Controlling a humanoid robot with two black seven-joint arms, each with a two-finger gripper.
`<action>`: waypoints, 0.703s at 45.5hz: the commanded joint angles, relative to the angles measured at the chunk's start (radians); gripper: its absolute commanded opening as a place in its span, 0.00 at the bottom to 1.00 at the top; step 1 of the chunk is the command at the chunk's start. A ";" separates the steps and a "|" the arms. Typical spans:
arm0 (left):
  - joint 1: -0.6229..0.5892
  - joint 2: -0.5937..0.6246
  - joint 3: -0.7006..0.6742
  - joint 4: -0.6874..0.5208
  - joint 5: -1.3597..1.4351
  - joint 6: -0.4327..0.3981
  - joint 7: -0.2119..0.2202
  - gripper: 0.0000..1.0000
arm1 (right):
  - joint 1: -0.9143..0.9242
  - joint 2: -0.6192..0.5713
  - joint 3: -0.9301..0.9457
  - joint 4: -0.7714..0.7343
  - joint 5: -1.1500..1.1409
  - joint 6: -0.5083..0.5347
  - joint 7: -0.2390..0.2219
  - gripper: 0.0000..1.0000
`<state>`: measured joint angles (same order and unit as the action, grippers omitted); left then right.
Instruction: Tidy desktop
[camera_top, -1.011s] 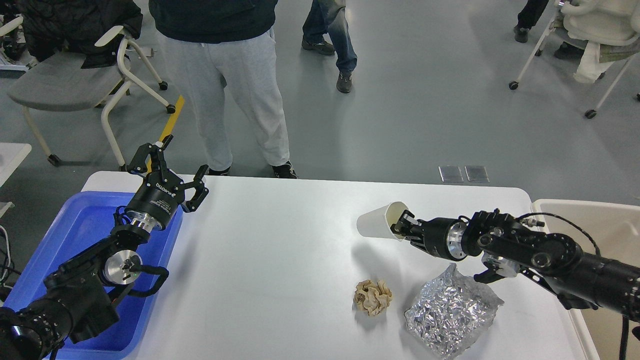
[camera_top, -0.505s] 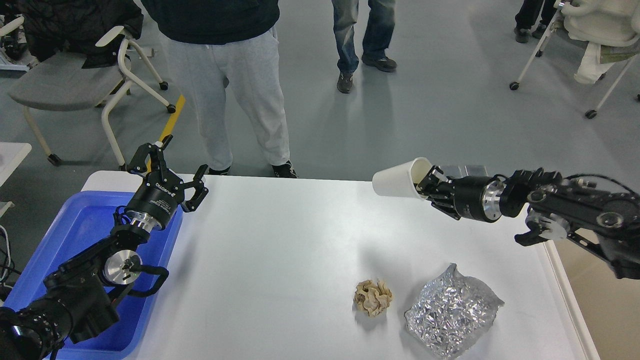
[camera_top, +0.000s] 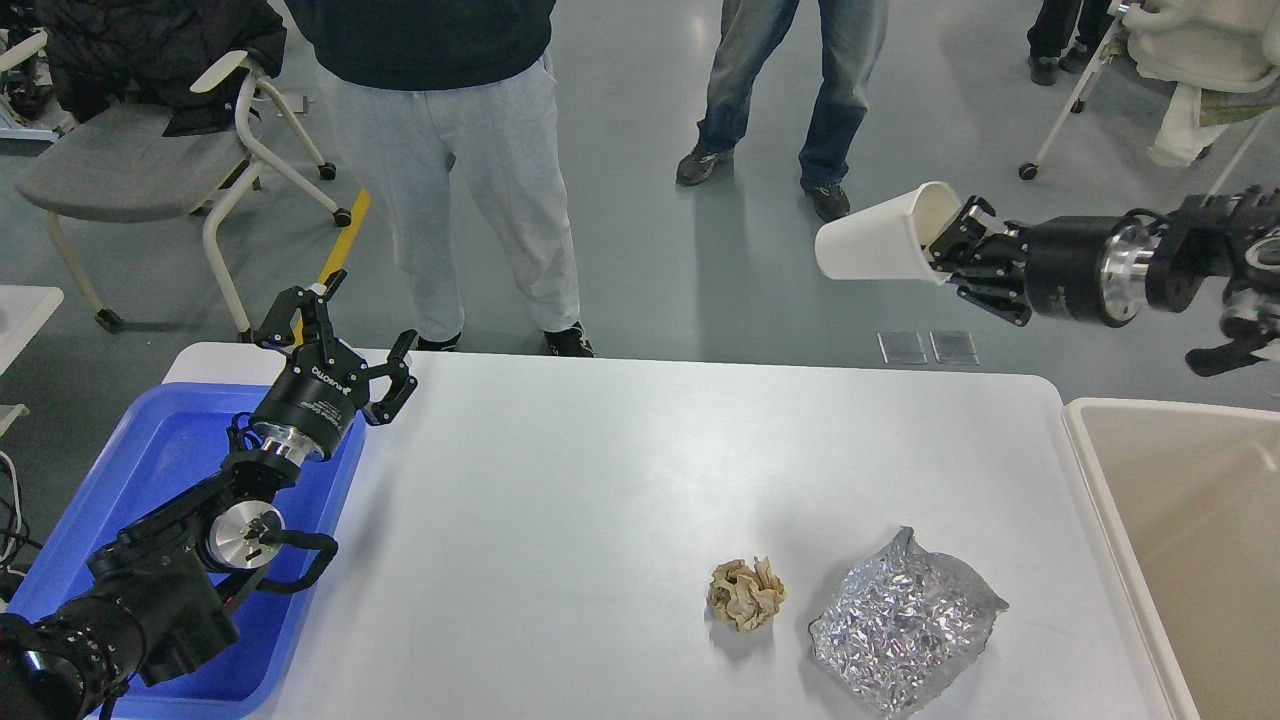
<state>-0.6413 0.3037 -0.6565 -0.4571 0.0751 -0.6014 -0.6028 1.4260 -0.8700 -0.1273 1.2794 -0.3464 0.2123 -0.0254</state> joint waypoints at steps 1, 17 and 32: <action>0.000 0.000 0.000 0.000 0.000 -0.001 0.000 1.00 | 0.025 -0.049 -0.008 -0.075 0.004 -0.005 -0.036 0.00; 0.000 0.000 0.000 0.000 0.000 -0.001 0.000 1.00 | -0.222 0.049 0.043 -0.650 0.050 -0.030 -0.036 0.00; 0.000 0.000 0.000 0.000 0.000 0.000 0.000 1.00 | -0.424 0.239 0.120 -1.084 0.224 -0.116 -0.037 0.00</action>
<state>-0.6413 0.3038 -0.6565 -0.4570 0.0752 -0.6014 -0.6028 1.1451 -0.7411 -0.0446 0.4768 -0.2395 0.1587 -0.0605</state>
